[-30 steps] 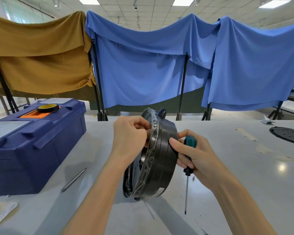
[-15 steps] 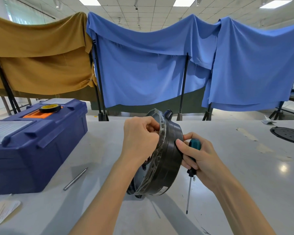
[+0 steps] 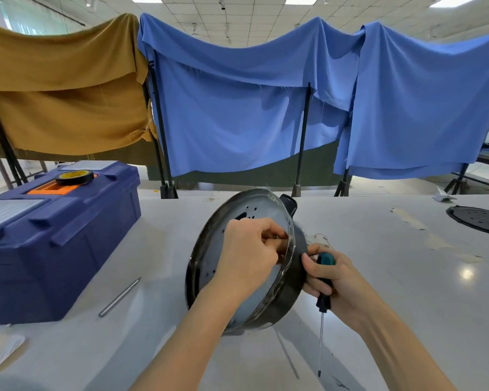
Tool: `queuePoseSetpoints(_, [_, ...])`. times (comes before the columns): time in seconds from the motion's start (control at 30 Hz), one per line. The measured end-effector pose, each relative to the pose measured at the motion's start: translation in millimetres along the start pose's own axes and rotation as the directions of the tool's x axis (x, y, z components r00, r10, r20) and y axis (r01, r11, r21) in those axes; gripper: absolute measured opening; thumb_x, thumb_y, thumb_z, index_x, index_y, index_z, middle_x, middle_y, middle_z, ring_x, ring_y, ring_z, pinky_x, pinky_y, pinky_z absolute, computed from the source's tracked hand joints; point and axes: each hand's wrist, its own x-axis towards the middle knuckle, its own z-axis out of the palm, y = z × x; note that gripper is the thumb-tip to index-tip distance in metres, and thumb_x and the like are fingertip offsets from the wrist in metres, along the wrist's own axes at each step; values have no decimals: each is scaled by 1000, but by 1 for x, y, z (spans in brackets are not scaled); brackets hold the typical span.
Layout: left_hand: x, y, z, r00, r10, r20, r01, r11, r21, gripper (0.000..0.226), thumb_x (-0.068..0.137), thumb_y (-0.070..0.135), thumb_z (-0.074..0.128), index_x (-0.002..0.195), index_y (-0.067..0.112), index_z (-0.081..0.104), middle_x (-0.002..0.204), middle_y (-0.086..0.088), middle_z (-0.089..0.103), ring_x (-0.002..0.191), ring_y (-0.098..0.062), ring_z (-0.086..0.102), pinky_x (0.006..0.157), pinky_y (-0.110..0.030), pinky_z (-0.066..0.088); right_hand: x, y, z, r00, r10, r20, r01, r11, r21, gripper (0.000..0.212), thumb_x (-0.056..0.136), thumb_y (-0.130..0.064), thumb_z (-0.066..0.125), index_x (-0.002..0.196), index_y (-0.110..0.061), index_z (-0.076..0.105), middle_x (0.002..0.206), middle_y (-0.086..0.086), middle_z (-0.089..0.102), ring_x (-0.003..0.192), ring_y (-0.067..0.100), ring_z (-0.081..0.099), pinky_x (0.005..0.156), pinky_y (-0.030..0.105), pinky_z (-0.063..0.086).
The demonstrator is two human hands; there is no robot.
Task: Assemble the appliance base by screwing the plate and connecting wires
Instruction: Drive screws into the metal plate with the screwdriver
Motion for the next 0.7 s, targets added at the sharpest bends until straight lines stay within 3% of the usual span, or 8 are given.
queuePoseSetpoints(0.07, [-1,-4,6,999,-5,40,4,1000,27,16,78,-9,67,79,4,76,66,-8,72,56,-18,68,57,-39,60,-1,1,-3,997,69,-33,-70,997,-28,7,73,-3,72,77,-7,67,56,6,46,34,12,32,40,25,36])
queuePoseSetpoints(0.13, [-5,-6,11,996,-2,86,-5,997,82,13,77,-6,70,76,6,76,65,-5,71,55,-14,65,59,-39,59,-3,4,-6,987,150,-55,-153,986,-58,15,75,-13,73,76,-4,61,63,8,53,36,12,31,40,24,34])
queuePoseSetpoints(0.27, [-14,-12,20,980,-6,197,-29,984,174,13,74,0,72,69,11,75,58,11,65,51,4,53,54,-10,41,-7,11,-10,938,312,-151,-329,938,-110,50,78,-50,69,90,-2,57,74,10,61,37,8,20,35,19,28])
queuePoseSetpoints(0.37, [-18,-17,24,959,-61,276,9,982,186,11,78,5,73,71,13,76,55,18,57,52,3,53,59,-16,48,-7,14,-16,869,434,-237,-479,858,-184,81,69,-76,57,88,3,62,80,13,72,35,9,20,35,19,30])
queuePoseSetpoints(0.5, [-24,-22,27,909,-157,385,109,984,143,8,80,7,74,74,12,74,56,15,60,50,-2,57,63,-29,58,-7,16,-23,788,582,-202,-615,761,-207,107,55,-99,34,80,0,65,99,20,74,32,11,23,35,19,28])
queuePoseSetpoints(0.6, [-28,-25,31,879,-167,448,92,979,184,8,80,7,72,73,11,74,49,19,55,47,4,55,61,-28,57,-9,18,-21,734,656,-173,-672,668,-319,101,47,-103,44,66,-6,66,94,21,72,34,12,24,38,19,25])
queuePoseSetpoints(0.7, [-30,-29,34,867,-183,463,93,973,209,8,80,8,71,73,11,73,51,18,55,50,-1,55,65,-35,58,-10,18,-17,716,677,-171,-681,623,-384,87,64,-91,49,67,-5,63,84,21,69,34,12,25,38,21,28])
